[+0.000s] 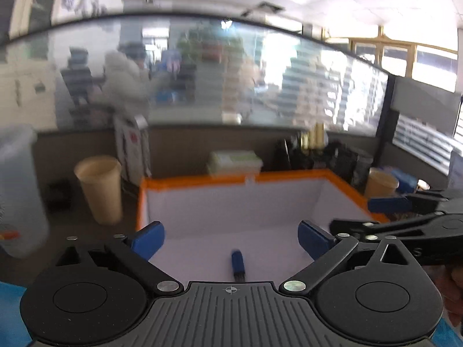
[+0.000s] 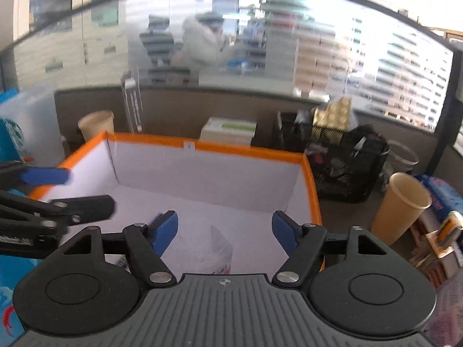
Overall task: Organize rigid objects
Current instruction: 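Open the left gripper dropping the marker while the right gripper releases the cup into the box, then grasp the cream USB stick with the left gripper while the right gripper grasps the white power bank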
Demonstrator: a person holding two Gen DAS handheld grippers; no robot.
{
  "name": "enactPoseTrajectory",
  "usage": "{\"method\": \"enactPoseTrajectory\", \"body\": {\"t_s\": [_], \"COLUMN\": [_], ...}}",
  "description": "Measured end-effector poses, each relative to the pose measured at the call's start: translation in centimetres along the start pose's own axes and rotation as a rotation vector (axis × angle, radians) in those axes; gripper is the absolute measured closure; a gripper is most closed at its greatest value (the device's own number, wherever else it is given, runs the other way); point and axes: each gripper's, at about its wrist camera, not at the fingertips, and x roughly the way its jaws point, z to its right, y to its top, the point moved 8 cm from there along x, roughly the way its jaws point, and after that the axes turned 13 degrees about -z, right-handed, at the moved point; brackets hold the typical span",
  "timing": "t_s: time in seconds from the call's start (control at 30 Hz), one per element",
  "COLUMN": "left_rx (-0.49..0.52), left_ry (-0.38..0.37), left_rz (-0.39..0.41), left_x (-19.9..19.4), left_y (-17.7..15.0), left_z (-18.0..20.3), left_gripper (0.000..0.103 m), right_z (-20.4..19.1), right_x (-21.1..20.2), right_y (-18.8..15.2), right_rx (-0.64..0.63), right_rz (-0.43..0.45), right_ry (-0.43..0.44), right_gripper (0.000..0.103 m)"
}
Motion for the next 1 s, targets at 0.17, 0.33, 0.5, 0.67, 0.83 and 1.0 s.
{"method": "enactPoseTrajectory", "body": {"t_s": [0.17,0.33,0.5,0.67,0.83,1.0], "left_rx": [0.015,0.113,0.069,0.008,0.014,0.159], "left_ry": [0.023,0.082,0.063,0.067,0.022,0.037], "left_rz": [0.102,0.050,-0.052,-0.124,-0.135,-0.135], "left_x": [-5.3,-6.0,-4.2,-2.5,-2.4,-1.6], "left_y": [0.0,-4.5,-9.8,-13.3,-15.4,-16.4], "left_z": [0.5,1.1,0.5,-0.2,1.2,3.5], "left_gripper": [0.000,0.000,0.000,0.000,0.000,0.000], "right_z": [0.1,0.2,0.8,0.9,1.3,1.9], "right_x": [-5.5,-8.5,-7.5,-6.0,-5.6,-5.2], "right_y": [-0.5,-4.8,-10.9,-15.1,-17.7,-18.2], "right_rx": [-0.007,-0.018,0.018,0.023,0.053,0.041], "right_rz": [0.114,0.146,0.052,-0.032,-0.058,-0.063], "right_ry": [-0.012,-0.010,-0.013,-0.040,-0.038,-0.057], "right_gripper": [0.021,0.014,0.014,0.014,0.014,0.013]}}
